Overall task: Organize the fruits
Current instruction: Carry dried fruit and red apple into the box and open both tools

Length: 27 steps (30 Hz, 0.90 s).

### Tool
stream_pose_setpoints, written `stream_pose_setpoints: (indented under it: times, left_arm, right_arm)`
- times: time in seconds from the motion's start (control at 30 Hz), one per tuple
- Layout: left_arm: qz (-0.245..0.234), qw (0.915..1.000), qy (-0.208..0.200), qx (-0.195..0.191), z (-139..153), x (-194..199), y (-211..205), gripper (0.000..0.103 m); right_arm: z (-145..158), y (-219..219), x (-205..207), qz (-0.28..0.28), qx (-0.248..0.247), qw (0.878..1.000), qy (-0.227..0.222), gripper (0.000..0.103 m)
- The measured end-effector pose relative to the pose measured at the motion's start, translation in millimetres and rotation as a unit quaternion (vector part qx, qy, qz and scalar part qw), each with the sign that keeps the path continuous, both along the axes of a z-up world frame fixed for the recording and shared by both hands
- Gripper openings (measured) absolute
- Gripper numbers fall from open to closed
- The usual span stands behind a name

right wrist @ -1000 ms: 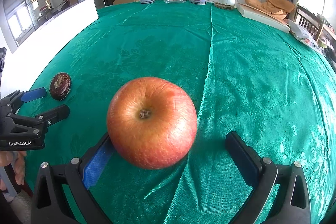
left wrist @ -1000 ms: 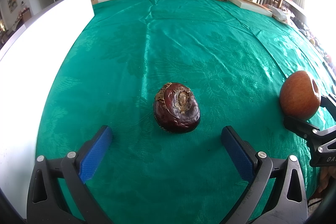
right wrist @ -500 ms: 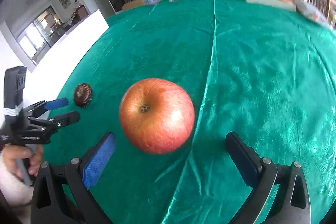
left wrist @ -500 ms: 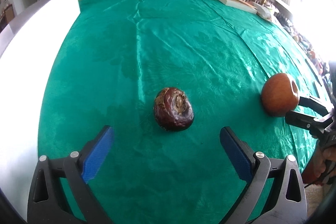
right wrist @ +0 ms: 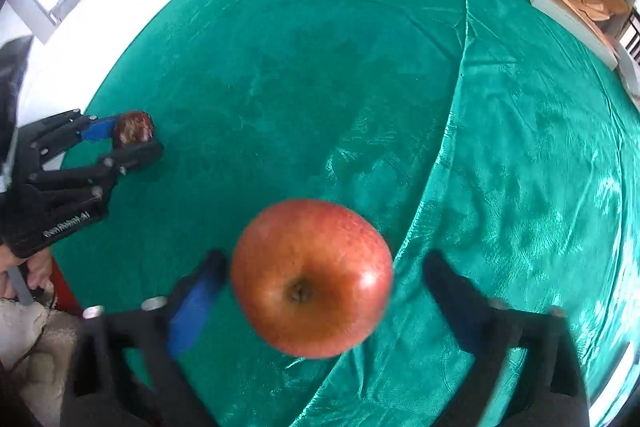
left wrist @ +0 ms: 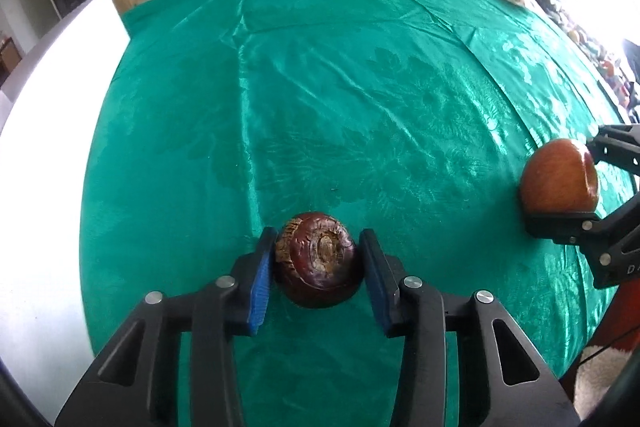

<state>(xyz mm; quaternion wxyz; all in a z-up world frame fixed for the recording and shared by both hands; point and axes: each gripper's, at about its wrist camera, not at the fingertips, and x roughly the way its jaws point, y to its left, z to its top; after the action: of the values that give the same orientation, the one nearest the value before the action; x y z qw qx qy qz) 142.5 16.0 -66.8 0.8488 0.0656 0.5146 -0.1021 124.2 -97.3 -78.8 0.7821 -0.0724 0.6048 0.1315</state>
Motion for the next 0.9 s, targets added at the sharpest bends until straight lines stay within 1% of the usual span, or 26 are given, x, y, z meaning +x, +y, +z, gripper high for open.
stream_pose_setpoints:
  times: [0.07,0.1,0.17,0.23,0.3,0.33,0.4,0.47,0.5,0.53,0.57,0.63,0.7,0.77,0.9]
  left_arm:
    - [0.005,0.9999,0.001,-0.014,2.2,-3.8,5.0,0.042]
    - [0.012,0.9993,0.005,-0.035,5.5,-6.7,10.5,0.042]
    - [0.024,0.996,0.011,-0.085,19.7,-12.9,22.1,0.042]
    - [0.032,0.9894,0.004,-0.142,47.7,-20.6,37.3,0.042]
    - [0.046,0.9805,-0.014,-0.191,86.7,-26.7,63.7,0.042]
    - [0.058,0.9761,-0.025,-0.208,106.2,-28.4,80.2,0.042]
    - [0.089,0.9677,-0.046,-0.231,139.7,-28.1,118.0,0.042]
    - [0.134,0.9577,-0.064,-0.246,169.7,-23.5,166.9,0.042]
    - [0.158,0.9535,-0.071,-0.247,179.6,-20.6,191.1,0.042]
    - [0.18,0.9511,-0.077,-0.239,185.4,-16.9,212.3,0.042]
    - [0.209,0.9483,-0.085,-0.223,189.6,-12.8,238.4,0.042]
    - [0.264,0.9396,-0.082,-0.202,185.0,-1.8,283.1,0.042]
    - [0.319,0.9245,-0.061,-0.2,165.1,11.4,325.6,0.042]
    - [0.359,0.9123,-0.033,-0.194,136.3,26.2,357.5,0.042]
    - [0.411,0.8934,0.022,-0.181,73.9,47.0,397.5,0.042]
  right_arm:
    - [0.6,4.0,1.2,-0.001,-0.011,1.0,0.004,0.069]
    - [2.4,4.4,1.0,-0.004,-0.004,1.0,0.008,0.069]
    - [13.5,6.6,2.5,-0.007,0.031,0.999,0.011,0.069]
    - [37.3,15.5,9.6,0.001,0.065,0.998,-0.001,0.069]
    - [69.9,36.8,22.1,0.016,0.092,0.995,-0.02,0.069]
    - [88.9,51.6,29.1,0.027,0.106,0.993,-0.034,0.069]
    - [128.7,90.8,45.3,0.058,0.132,0.988,-0.063,0.069]
    - [161.3,134.7,61.4,0.09,0.156,0.98,-0.082,0.069]
    - [176.5,161.3,70.7,0.109,0.169,0.975,-0.091,0.069]
    - [186.9,189.9,78.1,0.124,0.176,0.971,-0.099,0.069]
    - [196.6,218.3,86.9,0.14,0.181,0.967,-0.107,0.069]
    - [203.5,271.1,98.9,0.166,0.187,0.962,-0.109,0.069]
    - [195.9,322.3,114.9,0.185,0.179,0.961,-0.104,0.069]
    - [173.4,369.9,132.7,0.2,0.162,0.963,-0.084,0.069]
    - [115.4,440.6,149.7,0.23,0.116,0.966,-0.029,0.069]
